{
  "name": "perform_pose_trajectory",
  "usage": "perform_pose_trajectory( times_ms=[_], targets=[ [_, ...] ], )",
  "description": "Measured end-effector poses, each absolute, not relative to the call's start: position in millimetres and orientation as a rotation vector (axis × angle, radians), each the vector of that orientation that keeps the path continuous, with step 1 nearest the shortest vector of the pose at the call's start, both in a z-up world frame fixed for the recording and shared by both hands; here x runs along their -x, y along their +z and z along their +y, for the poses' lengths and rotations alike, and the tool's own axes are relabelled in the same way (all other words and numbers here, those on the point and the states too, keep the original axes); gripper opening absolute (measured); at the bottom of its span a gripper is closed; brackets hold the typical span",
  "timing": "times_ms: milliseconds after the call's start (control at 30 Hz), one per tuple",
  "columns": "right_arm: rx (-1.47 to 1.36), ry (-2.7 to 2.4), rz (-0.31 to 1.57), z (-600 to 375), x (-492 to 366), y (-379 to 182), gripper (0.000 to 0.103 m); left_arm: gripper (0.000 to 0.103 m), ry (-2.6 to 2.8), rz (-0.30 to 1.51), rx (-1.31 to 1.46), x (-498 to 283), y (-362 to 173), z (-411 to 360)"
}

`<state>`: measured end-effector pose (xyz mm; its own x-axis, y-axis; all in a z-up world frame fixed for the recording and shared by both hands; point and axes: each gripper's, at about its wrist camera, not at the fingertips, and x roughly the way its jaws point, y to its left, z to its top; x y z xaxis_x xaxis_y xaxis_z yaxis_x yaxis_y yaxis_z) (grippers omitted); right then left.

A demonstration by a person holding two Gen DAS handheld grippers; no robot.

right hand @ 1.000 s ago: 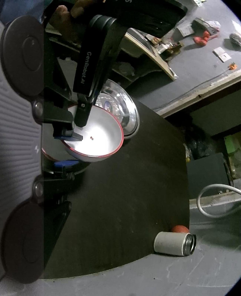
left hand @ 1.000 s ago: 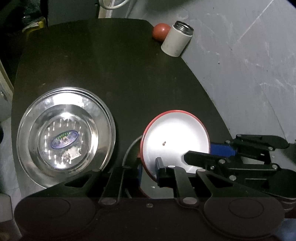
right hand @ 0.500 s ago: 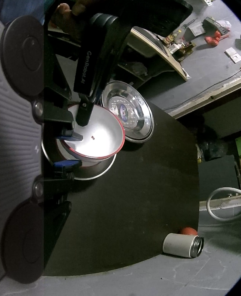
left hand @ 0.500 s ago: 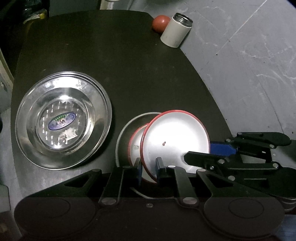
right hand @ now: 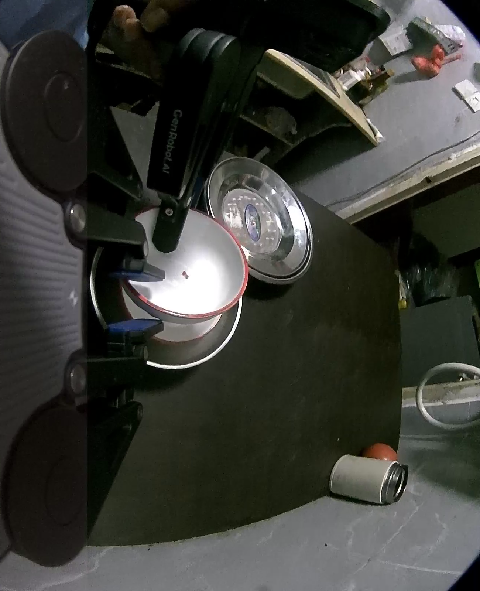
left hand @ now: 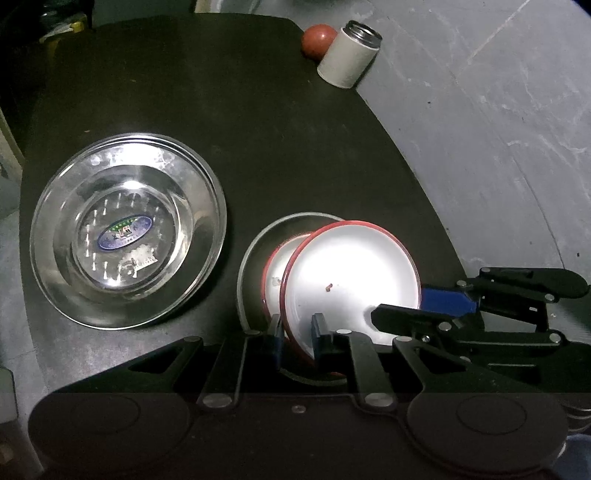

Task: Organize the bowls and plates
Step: 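Lower the second white bowl into the first white bowl with the left gripper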

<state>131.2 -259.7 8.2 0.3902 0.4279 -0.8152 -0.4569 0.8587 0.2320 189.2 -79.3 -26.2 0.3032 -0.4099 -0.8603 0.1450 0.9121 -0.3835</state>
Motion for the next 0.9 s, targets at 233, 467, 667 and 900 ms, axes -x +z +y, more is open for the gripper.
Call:
perform_pose_trajectory(
  times_ms=[233,467,667,900],
  targets=[
    [0.028,0.518,1.046,-259,-130,2,0.025,0.016,-0.399,1.224,0.224,-194,-27,-85],
    [0.032,0.513,1.059,-257,-135,1,0.025,0.016,-0.392,1.23,0.194,-198,-25,-88],
    [0.039,0.523,1.077,-252,-140,-2,0.025,0.019,-0.38,1.252,0.175,-201,-24,-90],
    [0.036,0.53,1.09,-253,-143,-5,0.025,0.02,-0.368,1.295,0.179,-208,-28,-90]
  ],
)
